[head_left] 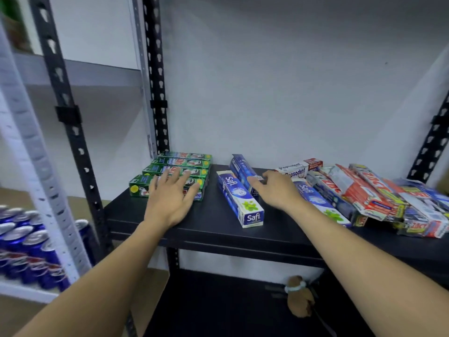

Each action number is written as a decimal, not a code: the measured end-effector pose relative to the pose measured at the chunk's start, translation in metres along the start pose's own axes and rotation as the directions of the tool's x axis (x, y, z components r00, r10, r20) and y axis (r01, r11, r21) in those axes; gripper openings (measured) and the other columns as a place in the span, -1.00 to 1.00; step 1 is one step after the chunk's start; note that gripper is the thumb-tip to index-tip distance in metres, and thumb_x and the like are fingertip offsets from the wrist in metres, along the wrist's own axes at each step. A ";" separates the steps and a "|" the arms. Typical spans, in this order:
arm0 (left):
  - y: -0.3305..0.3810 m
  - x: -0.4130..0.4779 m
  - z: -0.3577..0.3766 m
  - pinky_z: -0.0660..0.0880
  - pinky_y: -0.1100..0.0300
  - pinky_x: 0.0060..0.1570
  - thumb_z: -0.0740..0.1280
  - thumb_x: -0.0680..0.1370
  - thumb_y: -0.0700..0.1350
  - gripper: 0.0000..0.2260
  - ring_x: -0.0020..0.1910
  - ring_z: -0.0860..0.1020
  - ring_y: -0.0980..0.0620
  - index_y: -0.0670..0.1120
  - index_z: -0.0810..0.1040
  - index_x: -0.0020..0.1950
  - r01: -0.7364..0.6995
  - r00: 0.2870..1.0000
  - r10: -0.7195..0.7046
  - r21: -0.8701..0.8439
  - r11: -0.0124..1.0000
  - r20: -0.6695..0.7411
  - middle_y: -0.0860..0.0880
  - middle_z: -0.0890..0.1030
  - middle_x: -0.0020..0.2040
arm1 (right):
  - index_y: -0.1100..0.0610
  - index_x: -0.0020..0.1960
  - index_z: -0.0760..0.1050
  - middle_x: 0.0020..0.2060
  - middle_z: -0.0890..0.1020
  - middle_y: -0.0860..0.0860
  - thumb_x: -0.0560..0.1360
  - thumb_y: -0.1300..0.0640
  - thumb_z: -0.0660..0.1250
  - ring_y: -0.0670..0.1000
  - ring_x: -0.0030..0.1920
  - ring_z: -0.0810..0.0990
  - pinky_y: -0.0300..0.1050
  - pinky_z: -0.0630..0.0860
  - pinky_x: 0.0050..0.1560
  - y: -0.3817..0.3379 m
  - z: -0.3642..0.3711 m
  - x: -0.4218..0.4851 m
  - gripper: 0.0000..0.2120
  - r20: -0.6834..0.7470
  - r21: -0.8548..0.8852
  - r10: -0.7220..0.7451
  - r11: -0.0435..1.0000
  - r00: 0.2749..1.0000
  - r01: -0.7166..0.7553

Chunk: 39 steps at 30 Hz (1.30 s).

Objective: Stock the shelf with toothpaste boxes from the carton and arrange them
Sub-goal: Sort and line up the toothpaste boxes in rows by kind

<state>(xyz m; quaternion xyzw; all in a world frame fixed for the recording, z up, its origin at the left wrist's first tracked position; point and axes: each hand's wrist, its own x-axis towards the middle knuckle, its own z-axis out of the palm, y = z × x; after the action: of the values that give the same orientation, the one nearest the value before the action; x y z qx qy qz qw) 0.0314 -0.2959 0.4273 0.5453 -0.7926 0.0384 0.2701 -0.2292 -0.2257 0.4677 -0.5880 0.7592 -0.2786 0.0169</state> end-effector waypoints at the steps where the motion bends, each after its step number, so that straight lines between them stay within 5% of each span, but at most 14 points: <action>1: 0.000 0.000 0.000 -0.12 -0.12 0.55 -0.07 0.62 0.32 -0.43 0.61 0.00 -0.06 0.13 0.22 0.58 0.003 1.000 -0.003 0.002 1.000 0.006 0.00 0.18 0.60 | 0.17 -0.03 0.54 -0.20 0.60 0.05 0.53 -0.31 0.18 0.07 -0.17 0.56 -0.12 0.38 -0.31 -0.002 0.004 0.004 -0.48 0.017 -0.017 0.014 1.000 1.000 -0.014; 4: -0.001 0.002 0.002 -0.13 -0.12 0.55 -0.08 0.63 0.31 -0.44 0.61 -0.01 -0.05 0.14 0.21 0.58 0.007 1.000 -0.007 0.012 1.000 0.021 0.01 0.17 0.61 | 0.17 -0.13 0.53 -0.29 0.56 0.03 0.50 -0.29 0.24 -0.01 -0.30 0.51 -0.15 0.30 -0.40 -0.002 0.011 0.016 -0.51 0.038 -0.028 0.041 0.999 0.998 -0.040; 9: -0.001 0.001 0.003 -0.16 -0.11 0.55 -0.08 0.63 0.32 -0.43 0.60 0.01 -0.04 0.12 0.25 0.57 0.016 1.000 -0.016 0.001 1.000 0.019 0.04 0.18 0.60 | 0.13 0.00 0.56 -0.08 0.65 0.14 0.48 -0.01 0.33 0.18 -0.10 0.59 -0.08 0.49 -0.20 0.004 0.002 0.039 -0.77 -0.060 -0.057 -0.005 0.998 0.998 0.001; 14: 0.000 0.000 0.001 -0.16 -0.11 0.55 -0.09 0.63 0.31 -0.43 0.60 0.02 -0.04 0.12 0.26 0.56 0.018 1.000 -0.018 0.009 1.000 0.019 0.04 0.19 0.60 | 0.04 0.09 0.53 -0.03 0.62 0.14 0.51 0.11 0.32 0.19 -0.10 0.57 -0.05 0.52 -0.17 0.009 -0.004 0.062 -0.84 -0.117 -0.203 -0.156 0.970 0.981 0.131; 19: 0.001 -0.001 0.000 -0.15 -0.10 0.55 -0.08 0.63 0.31 -0.44 0.60 0.04 -0.02 0.12 0.28 0.55 0.027 1.000 -0.027 -0.008 1.000 0.015 0.06 0.21 0.59 | -0.03 0.07 0.49 0.05 0.59 0.02 0.38 -0.07 0.51 0.08 0.02 0.56 -0.03 0.53 0.00 0.014 0.011 0.079 -0.67 0.139 -0.224 -0.141 0.960 0.980 0.170; 22: 0.001 -0.001 0.000 -0.15 -0.09 0.55 -0.08 0.62 0.31 -0.44 0.60 0.05 -0.01 0.13 0.29 0.55 0.035 0.999 -0.035 -0.013 0.999 0.015 0.08 0.21 0.59 | -0.02 0.00 0.50 -0.04 0.60 0.01 0.38 -0.16 0.48 0.04 -0.06 0.58 -0.05 0.55 -0.03 0.009 0.013 0.088 -0.67 0.114 -0.123 -0.117 0.984 0.986 0.131; 39: 0.001 0.000 0.001 -0.12 -0.09 0.55 -0.06 0.62 0.30 -0.45 0.59 0.08 -0.01 0.12 0.33 0.53 0.033 0.999 -0.033 -0.012 0.999 0.011 0.09 0.24 0.58 | 0.01 0.29 0.45 0.21 0.56 0.04 0.43 0.12 0.46 0.09 0.21 0.48 0.02 0.48 0.18 -0.004 -0.015 0.136 -0.55 0.142 -0.343 -0.190 0.911 0.972 0.228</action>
<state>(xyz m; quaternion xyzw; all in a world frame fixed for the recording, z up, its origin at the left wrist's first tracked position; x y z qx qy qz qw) 0.0306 -0.2960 0.4268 0.5567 -0.7853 0.0262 0.2697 -0.2727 -0.3428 0.5229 -0.6729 0.7279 -0.1050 -0.0799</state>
